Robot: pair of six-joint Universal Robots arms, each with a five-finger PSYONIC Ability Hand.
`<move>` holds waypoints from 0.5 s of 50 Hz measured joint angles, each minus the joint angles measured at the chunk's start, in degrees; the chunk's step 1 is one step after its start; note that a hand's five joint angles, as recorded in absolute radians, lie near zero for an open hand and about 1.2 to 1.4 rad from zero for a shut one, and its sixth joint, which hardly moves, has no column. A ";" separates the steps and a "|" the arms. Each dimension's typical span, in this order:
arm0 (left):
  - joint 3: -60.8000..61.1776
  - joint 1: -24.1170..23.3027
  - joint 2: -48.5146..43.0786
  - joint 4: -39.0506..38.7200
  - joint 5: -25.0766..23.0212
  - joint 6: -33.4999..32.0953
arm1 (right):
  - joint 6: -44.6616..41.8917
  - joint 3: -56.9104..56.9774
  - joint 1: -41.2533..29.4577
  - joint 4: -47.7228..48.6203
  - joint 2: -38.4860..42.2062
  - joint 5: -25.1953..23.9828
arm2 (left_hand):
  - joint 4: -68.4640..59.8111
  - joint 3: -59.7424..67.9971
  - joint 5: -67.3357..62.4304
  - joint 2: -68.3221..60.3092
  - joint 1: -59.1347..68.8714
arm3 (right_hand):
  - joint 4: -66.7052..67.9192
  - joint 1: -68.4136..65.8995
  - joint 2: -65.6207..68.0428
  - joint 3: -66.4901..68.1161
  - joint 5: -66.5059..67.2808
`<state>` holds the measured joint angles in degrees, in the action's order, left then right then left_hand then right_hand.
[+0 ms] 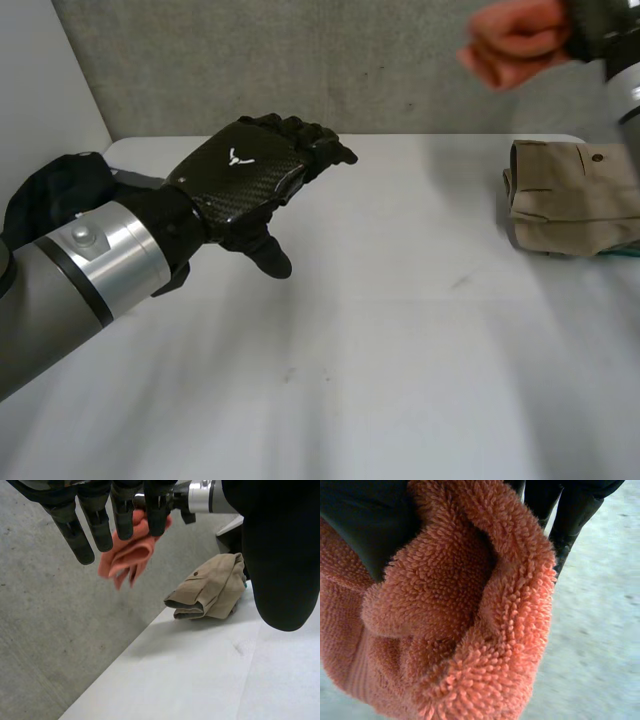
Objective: Fold the laundry.
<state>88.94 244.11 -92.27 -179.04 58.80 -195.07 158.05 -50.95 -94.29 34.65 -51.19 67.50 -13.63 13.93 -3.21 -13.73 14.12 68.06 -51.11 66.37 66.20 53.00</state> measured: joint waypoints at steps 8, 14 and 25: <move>0.27 -0.01 0.46 -0.01 0.00 0.02 | 3.20 0.40 9.51 0.88 2.03 -6.41 | 0.00 0.00 0.00 0.00 0.00 | 0.00 0.00 0.00 0.54 0.11; 0.63 -0.04 0.42 -0.14 0.00 0.02 | 3.76 -4.51 16.64 3.67 5.70 -14.11 | 0.00 0.00 -0.01 0.00 0.00 | 0.00 0.00 0.00 0.54 0.11; 0.85 -0.25 0.26 -0.26 0.00 0.03 | 3.44 -16.08 24.90 9.58 10.79 -23.16 | 0.00 0.00 0.00 0.00 0.00 | 0.00 0.00 0.00 0.78 2.10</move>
<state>89.80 243.86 -92.02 -179.30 58.80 -195.04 161.49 -67.03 -69.40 44.23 -40.40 44.34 -13.63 13.93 -3.22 -13.73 14.12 68.06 -51.11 66.38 66.99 55.10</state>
